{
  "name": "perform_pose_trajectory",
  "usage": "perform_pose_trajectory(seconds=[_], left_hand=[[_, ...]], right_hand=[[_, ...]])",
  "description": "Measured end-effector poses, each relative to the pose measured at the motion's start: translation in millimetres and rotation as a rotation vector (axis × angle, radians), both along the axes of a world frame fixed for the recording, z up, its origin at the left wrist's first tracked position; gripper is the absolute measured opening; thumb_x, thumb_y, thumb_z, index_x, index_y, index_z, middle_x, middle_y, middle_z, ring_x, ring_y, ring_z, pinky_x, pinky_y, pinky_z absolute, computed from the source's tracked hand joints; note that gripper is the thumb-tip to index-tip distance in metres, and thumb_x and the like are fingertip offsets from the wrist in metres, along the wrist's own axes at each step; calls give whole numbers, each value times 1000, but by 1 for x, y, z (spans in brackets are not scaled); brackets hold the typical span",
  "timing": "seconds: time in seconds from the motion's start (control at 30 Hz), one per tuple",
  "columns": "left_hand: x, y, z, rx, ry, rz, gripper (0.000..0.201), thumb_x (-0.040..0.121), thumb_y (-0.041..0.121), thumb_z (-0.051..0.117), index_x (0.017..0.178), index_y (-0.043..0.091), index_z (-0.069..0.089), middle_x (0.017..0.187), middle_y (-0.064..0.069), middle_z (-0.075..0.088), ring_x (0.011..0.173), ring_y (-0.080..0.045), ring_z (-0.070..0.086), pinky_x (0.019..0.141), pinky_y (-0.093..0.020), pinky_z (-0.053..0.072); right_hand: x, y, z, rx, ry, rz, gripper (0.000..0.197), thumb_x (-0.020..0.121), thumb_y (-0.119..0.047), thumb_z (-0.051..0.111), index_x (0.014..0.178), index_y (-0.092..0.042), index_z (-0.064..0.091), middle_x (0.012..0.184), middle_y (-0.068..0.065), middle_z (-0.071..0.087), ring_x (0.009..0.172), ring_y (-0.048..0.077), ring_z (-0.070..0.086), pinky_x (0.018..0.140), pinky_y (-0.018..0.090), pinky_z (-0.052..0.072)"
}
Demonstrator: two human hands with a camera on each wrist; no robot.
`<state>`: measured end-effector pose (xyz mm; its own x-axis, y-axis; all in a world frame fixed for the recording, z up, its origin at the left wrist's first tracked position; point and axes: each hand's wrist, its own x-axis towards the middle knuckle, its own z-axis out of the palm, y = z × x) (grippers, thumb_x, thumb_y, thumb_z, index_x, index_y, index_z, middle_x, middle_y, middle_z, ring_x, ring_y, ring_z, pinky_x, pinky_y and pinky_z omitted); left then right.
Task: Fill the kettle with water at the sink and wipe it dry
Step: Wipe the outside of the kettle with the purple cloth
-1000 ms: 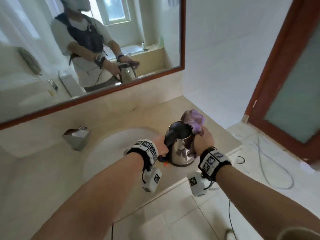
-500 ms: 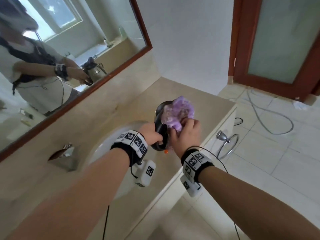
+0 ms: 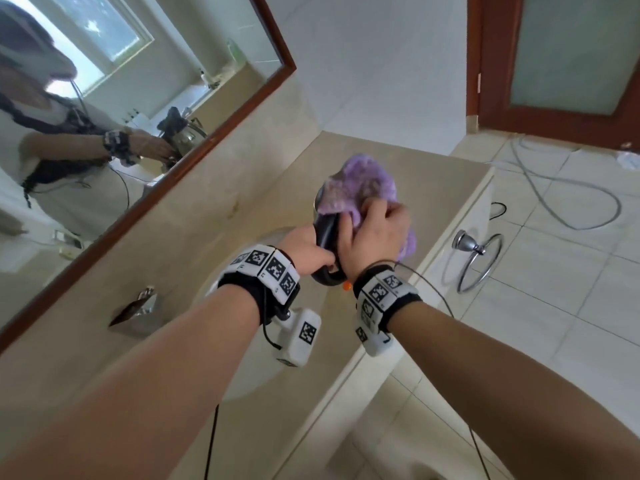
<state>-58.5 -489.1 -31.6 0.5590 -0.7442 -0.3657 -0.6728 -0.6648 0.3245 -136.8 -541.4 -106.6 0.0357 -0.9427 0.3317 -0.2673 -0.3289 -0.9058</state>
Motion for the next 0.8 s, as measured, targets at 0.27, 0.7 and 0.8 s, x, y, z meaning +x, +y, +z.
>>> perform_pose_trajectory(seconds=[0.27, 0.7, 0.8], left_hand=[[-2, 2, 4, 1, 22, 26, 28, 72, 10, 75, 96, 1, 66, 85, -10, 64, 71, -16, 56, 55, -23, 41], [-5, 3, 9, 2, 40, 22, 21, 77, 9, 72, 94, 4, 61, 70, 0, 53, 66, -16, 53, 50, -22, 35], [-4, 3, 8, 24, 25, 11, 20, 75, 10, 72, 91, 5, 60, 72, -2, 53, 65, -16, 52, 52, -22, 38]], right_hand=[[-7, 27, -63, -29, 90, 74, 29, 79, -29, 54, 89, -2, 56, 86, 23, 53, 81, 38, 52, 69, 40, 49], [-3, -17, -18, -16, -8, -50, 27, 86, -31, 49, 85, -6, 57, 95, 20, 53, 87, 31, 53, 70, 29, 39], [-9, 11, -67, 123, 32, -11, 36, 85, -31, 43, 101, -2, 57, 103, 27, 53, 92, 38, 53, 83, 35, 38]])
